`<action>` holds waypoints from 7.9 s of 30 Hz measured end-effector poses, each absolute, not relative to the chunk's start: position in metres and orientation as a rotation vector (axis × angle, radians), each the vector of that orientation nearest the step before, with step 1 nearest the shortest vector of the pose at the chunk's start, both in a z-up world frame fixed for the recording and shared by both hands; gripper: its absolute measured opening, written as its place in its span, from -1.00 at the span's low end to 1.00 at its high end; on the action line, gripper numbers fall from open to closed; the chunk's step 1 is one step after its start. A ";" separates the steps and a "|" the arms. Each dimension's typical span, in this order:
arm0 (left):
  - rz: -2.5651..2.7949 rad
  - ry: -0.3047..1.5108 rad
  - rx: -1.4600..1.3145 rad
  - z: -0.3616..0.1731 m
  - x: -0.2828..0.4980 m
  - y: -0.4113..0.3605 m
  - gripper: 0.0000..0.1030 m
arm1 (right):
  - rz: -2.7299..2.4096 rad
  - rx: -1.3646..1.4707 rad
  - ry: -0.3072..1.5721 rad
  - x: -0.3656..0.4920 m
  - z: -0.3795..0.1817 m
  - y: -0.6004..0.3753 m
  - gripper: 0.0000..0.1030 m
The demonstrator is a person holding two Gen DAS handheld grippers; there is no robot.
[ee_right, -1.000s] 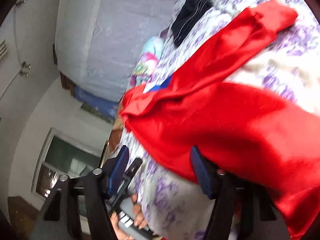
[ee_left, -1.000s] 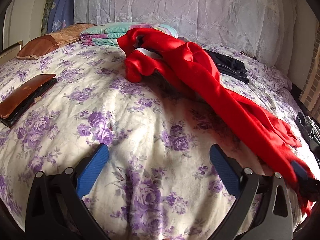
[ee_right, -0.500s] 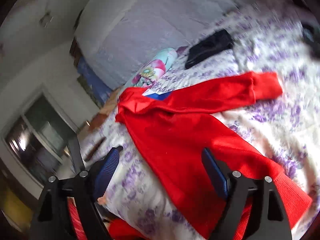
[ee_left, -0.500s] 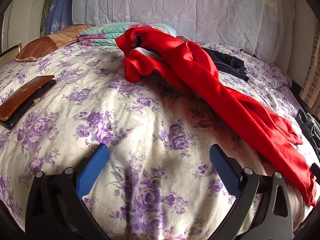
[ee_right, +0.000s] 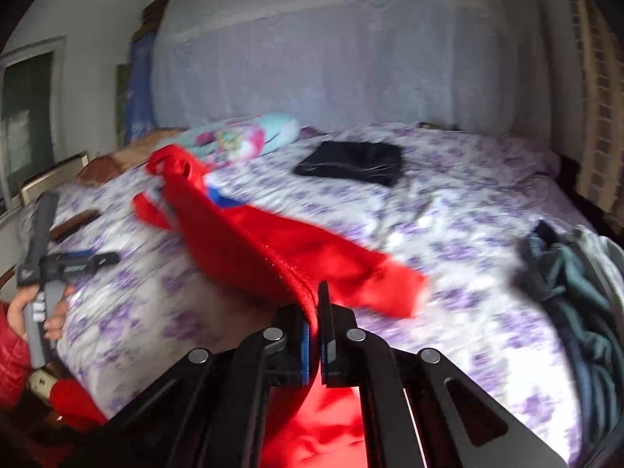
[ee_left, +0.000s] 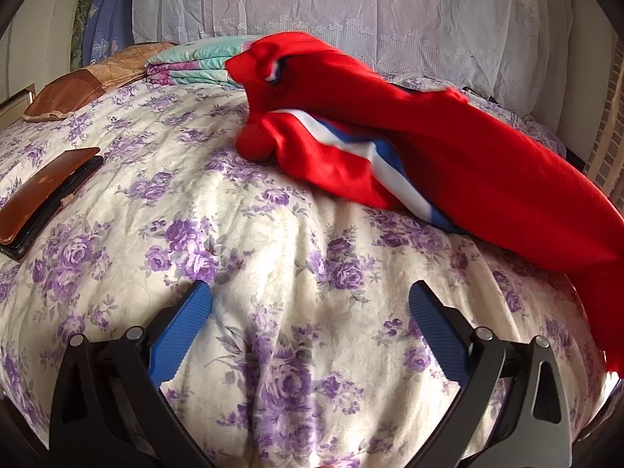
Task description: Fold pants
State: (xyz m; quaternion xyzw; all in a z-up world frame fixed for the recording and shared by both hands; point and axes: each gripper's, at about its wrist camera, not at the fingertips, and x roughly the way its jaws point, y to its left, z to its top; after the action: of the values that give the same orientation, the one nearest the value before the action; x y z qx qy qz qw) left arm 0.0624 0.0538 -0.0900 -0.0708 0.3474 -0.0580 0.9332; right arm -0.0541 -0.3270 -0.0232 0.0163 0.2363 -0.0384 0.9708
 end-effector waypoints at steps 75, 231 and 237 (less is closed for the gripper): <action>-0.141 0.626 -0.823 -0.073 0.027 0.207 -0.69 | 0.015 0.384 0.598 -0.126 -0.098 -0.374 0.66; -0.391 0.703 -0.376 -0.051 0.275 0.134 -0.33 | 0.399 0.120 0.691 0.218 -0.053 -0.270 0.71; -0.410 0.690 -0.405 -0.052 0.276 0.138 -0.33 | 0.385 -0.329 0.801 0.284 -0.057 -0.268 0.70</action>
State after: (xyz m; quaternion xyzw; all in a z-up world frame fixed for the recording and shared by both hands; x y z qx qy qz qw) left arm 0.2755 0.1384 -0.0516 -0.1960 0.3336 -0.1980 0.9006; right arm 0.2843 -0.2678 -0.0568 -0.1584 0.3856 0.1854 0.8899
